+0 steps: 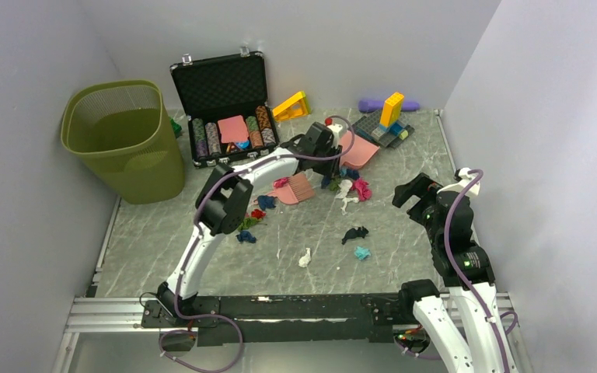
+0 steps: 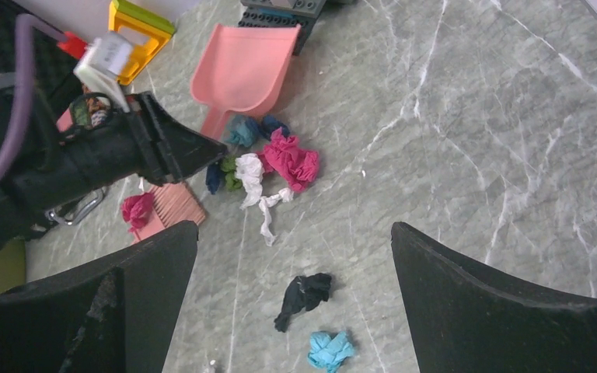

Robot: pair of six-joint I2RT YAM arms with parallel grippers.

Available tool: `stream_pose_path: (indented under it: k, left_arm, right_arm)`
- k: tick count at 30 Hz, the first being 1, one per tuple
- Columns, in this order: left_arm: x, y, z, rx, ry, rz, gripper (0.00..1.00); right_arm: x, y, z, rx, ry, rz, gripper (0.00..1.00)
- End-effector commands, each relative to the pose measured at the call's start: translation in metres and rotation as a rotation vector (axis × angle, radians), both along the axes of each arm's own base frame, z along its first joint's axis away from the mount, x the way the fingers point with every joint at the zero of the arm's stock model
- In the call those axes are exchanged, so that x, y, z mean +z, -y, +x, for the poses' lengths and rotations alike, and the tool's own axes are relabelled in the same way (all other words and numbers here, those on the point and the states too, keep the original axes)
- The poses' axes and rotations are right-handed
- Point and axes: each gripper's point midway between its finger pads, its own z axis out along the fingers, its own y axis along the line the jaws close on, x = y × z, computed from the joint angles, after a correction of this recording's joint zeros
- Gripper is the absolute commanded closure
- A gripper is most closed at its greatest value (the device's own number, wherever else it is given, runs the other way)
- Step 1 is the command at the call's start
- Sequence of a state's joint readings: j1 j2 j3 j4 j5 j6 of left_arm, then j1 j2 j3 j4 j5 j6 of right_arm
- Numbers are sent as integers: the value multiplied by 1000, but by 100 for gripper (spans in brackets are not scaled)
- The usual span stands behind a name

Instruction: Sweep away the paper scraps from the table

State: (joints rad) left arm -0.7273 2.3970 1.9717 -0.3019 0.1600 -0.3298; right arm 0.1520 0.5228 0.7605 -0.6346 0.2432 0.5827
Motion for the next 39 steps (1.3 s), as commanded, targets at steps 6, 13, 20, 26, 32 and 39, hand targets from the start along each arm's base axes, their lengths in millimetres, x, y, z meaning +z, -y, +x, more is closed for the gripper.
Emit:
stream_pose_path:
  k: [6,13,20,26,32,39]
  left_arm:
    - [136,-15,-14,-25,229,-136,70]
    - [155,-58,-35,25,211,-133,70]
    - [138,-143,-76,139,143,-91,74]
    - [114,-248,-119,382,117,51,74]
    - [88,-328,-157,680,62,95,76]
    - [43,-373,-195,926,-28,135,76]
  right_arm:
    - [4,-11,4,52,14,20,1]
    - [-11,-33,13,163,-63,54,1]
    - [-44,-46,19,160,-202,114,0]
    - [-47,-58,25,153,-186,171,0]
    - [-56,-79,31,189,-221,207,0]
    - [-71,-101,36,111,-316,175,0]
